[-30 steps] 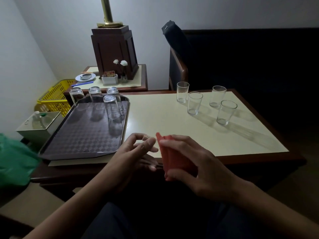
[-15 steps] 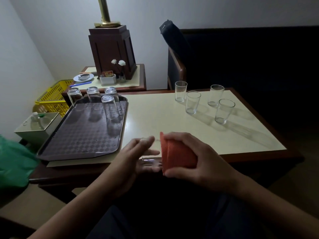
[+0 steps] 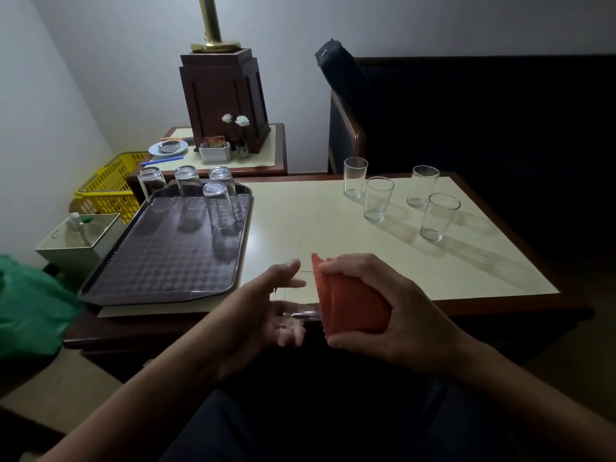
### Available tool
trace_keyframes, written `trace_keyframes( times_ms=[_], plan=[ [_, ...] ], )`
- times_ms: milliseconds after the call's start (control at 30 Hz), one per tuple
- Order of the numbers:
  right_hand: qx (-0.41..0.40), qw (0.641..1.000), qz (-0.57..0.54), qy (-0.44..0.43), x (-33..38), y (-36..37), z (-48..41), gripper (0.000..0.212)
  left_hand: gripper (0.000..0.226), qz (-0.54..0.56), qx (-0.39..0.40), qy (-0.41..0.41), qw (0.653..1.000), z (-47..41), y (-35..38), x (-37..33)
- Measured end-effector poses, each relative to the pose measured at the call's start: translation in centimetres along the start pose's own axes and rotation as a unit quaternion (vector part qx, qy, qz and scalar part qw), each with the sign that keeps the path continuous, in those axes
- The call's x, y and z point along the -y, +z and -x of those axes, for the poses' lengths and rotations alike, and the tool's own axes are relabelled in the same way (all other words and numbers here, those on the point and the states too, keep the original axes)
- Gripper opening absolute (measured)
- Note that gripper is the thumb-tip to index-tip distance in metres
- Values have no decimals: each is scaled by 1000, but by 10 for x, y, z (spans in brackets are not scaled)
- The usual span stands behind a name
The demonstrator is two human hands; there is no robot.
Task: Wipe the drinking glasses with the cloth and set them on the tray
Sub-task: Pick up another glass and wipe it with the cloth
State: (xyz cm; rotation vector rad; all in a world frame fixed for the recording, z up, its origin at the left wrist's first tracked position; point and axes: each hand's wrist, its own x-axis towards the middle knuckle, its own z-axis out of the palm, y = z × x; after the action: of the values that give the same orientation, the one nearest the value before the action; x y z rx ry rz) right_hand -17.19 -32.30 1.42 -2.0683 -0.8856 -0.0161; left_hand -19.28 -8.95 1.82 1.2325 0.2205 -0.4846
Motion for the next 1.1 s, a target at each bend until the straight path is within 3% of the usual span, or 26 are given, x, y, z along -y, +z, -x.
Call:
trace_keyframes(
  times_ms=[67,100,167,200,233,267,333,400,467,533,633,667,700,767,800,867,900,967,1033,1067,1100],
  plan=[
    [-5,997,-72,27,-5,-1,-1,75,55,-14,38,-2,999,3,1,-3],
    [-7,980,-183,82,-3,-4,-4,68,50,-49,48,34,997,4,-2,-4],
    [22,893,-403,201,-2,-5,-10,48,47,-197,32,163,966,8,-6,-6],
    [35,863,-449,229,0,-6,-10,45,50,-249,26,213,944,10,-8,-6],
    [47,864,-444,232,1,-6,-10,46,49,-259,21,233,937,10,-7,-5],
    [56,896,-385,213,1,-5,-8,52,45,-228,6,221,948,10,-4,-4],
    [40,984,-135,109,1,-3,-4,72,49,-106,-35,106,988,4,-1,0],
    [5,999,38,-17,-5,0,-1,80,54,-23,-23,-15,999,1,0,1],
    [-7,1000,-5,-9,-10,0,-2,78,51,-27,34,-44,998,0,-3,0],
    [-3,979,-181,98,-10,-2,-6,68,50,-121,47,45,991,2,-9,0],
    [43,868,-433,239,-7,-4,-10,55,63,-287,22,225,931,4,-15,-1],
    [55,864,-437,243,-6,-4,-10,56,60,-285,17,238,928,4,-15,0],
    [63,889,-394,223,-6,-4,-9,59,55,-259,8,221,940,3,-13,-1],
    [45,976,-173,121,-4,-5,-5,72,52,-142,-17,123,982,1,-7,0],
    [22,998,-49,43,-3,-5,-4,78,56,-81,-16,60,995,1,-5,1],
    [0,997,58,-59,-7,-4,-3,80,55,-32,19,-25,999,0,-1,2],
    [-4,997,43,-59,-10,-4,-2,78,51,-39,39,-24,998,1,-1,2],
    [-13,995,-92,31,-10,-6,-4,71,40,-112,41,55,991,3,-6,1],
    [5,934,-324,154,-10,-2,-7,57,48,-234,19,176,956,6,-9,-3],
    [5,907,-379,185,-9,-1,-8,53,51,-253,14,207,945,7,-10,-4],
    [13,911,-371,181,-8,0,-8,56,51,-236,3,208,949,7,-9,-4]
  ],
)
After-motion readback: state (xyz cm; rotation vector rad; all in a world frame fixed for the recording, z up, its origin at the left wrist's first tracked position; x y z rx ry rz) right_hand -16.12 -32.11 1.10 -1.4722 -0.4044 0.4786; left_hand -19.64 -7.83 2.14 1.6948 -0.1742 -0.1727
